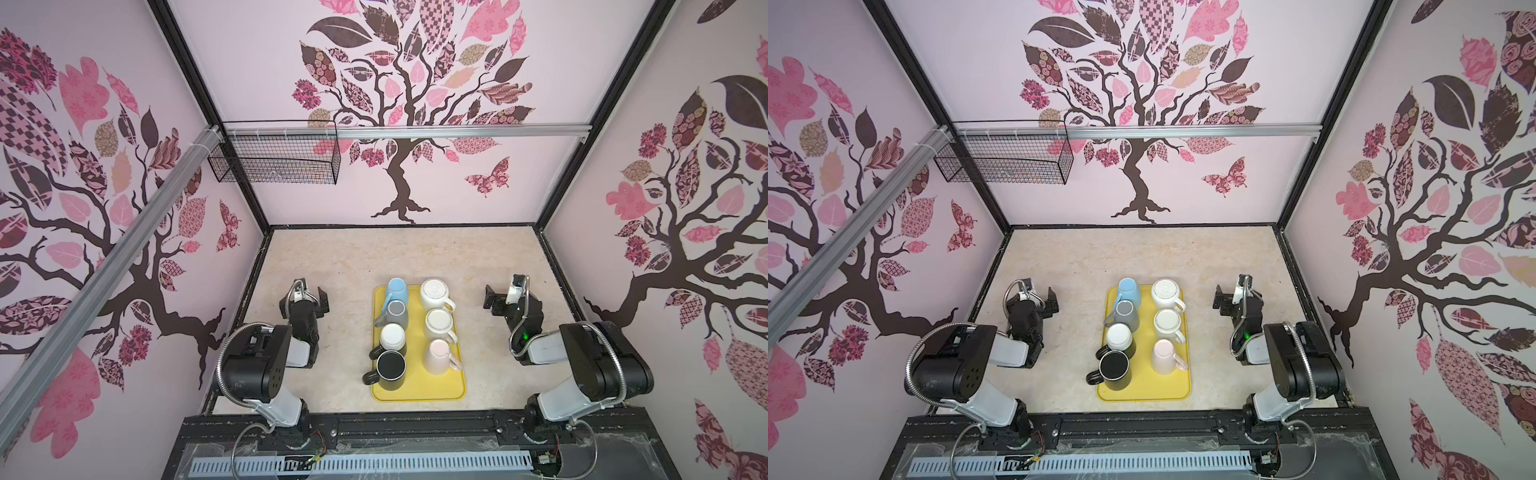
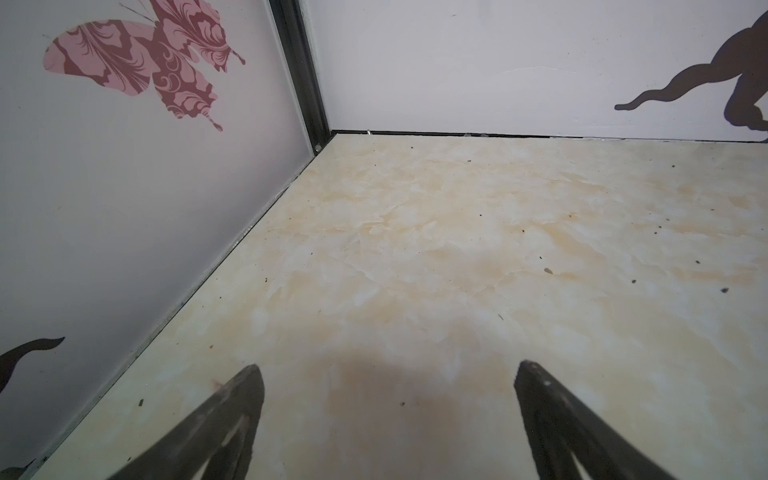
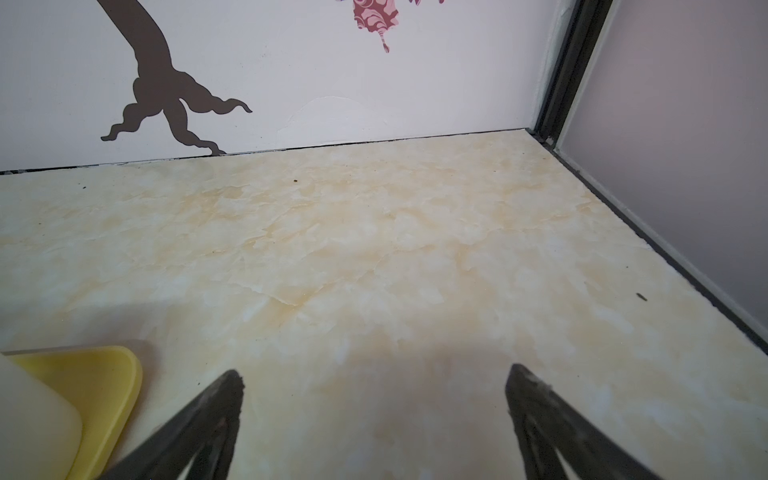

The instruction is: Turn the mug right side up

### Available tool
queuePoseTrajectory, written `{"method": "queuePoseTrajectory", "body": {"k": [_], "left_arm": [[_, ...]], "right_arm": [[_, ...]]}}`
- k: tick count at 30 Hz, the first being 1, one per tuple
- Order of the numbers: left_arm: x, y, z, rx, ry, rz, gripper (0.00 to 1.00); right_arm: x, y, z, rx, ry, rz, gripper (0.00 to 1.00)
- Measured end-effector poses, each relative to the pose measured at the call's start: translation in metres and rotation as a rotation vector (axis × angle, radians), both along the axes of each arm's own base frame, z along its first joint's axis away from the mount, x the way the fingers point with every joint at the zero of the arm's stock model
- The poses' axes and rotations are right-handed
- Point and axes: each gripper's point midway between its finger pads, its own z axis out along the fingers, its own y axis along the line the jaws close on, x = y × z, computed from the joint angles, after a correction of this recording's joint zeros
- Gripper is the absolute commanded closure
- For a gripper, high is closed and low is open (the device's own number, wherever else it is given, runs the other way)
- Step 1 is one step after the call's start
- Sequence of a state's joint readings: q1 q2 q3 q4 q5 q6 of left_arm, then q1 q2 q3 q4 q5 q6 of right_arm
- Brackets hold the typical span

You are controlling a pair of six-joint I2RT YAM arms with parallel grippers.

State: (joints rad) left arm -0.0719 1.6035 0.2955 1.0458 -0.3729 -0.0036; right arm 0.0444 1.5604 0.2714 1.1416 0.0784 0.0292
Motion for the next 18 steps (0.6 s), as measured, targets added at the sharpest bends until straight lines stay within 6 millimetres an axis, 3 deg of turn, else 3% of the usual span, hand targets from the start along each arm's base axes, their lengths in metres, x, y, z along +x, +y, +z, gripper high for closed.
{"method": "queuePoseTrajectory", "body": {"k": [18], "left_arm": [[0.0006, -0.0001, -0.0005, 0.000, 0.004, -0.001, 0.03]], "right_arm": [[0.0002, 0.0000, 0.0007, 0.000, -0.003, 0.000, 0.00]]}}
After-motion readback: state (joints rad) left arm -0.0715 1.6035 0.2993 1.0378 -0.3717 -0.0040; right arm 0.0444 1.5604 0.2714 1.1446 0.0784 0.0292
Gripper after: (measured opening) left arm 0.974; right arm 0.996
